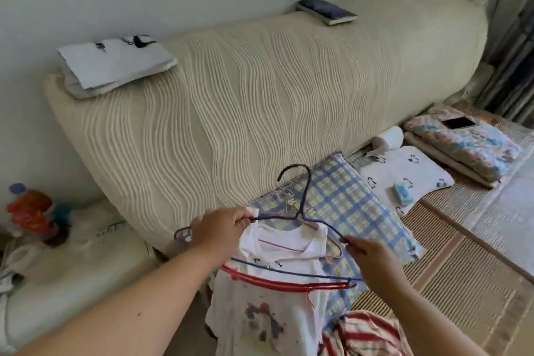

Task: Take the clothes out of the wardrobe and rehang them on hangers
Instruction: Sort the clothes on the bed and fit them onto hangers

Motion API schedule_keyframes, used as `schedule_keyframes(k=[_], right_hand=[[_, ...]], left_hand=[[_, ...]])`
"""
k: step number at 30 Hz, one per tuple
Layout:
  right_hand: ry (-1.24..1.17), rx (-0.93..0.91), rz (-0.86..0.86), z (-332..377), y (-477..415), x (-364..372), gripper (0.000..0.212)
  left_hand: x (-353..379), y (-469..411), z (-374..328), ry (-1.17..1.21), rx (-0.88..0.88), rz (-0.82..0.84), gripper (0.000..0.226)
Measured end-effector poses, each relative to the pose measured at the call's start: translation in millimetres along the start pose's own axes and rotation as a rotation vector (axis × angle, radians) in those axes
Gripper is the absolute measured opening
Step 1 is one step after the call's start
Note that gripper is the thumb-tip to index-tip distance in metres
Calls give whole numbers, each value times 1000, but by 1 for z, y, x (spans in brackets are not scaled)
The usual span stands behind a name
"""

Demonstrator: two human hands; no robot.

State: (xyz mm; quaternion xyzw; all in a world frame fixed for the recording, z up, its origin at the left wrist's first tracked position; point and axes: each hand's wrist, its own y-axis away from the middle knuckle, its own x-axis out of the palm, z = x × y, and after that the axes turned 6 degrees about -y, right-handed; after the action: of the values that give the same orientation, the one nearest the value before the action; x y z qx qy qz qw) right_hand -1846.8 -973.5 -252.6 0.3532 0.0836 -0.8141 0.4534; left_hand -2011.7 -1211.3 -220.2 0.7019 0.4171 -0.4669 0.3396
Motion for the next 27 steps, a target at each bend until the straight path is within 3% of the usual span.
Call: schedule_keyframes(k=[6, 14, 17, 21, 27], right_hand=[[72, 145, 127, -52, -94, 62, 29], [164, 175, 203, -96, -192, 122, 30], [207, 175, 263, -104, -200, 136, 34], [224, 114, 312, -98, -187, 138, 49], [262, 17, 269, -75, -119, 112, 59]], left_hand=[[94, -90, 18, 62, -174, 249, 36], [165, -178, 23, -159, -218, 192, 34], [176, -180, 26, -153, -231, 134, 30], [188, -155, 34, -57, -163, 215, 31], [150, -88, 7, -223, -46, 282, 46]])
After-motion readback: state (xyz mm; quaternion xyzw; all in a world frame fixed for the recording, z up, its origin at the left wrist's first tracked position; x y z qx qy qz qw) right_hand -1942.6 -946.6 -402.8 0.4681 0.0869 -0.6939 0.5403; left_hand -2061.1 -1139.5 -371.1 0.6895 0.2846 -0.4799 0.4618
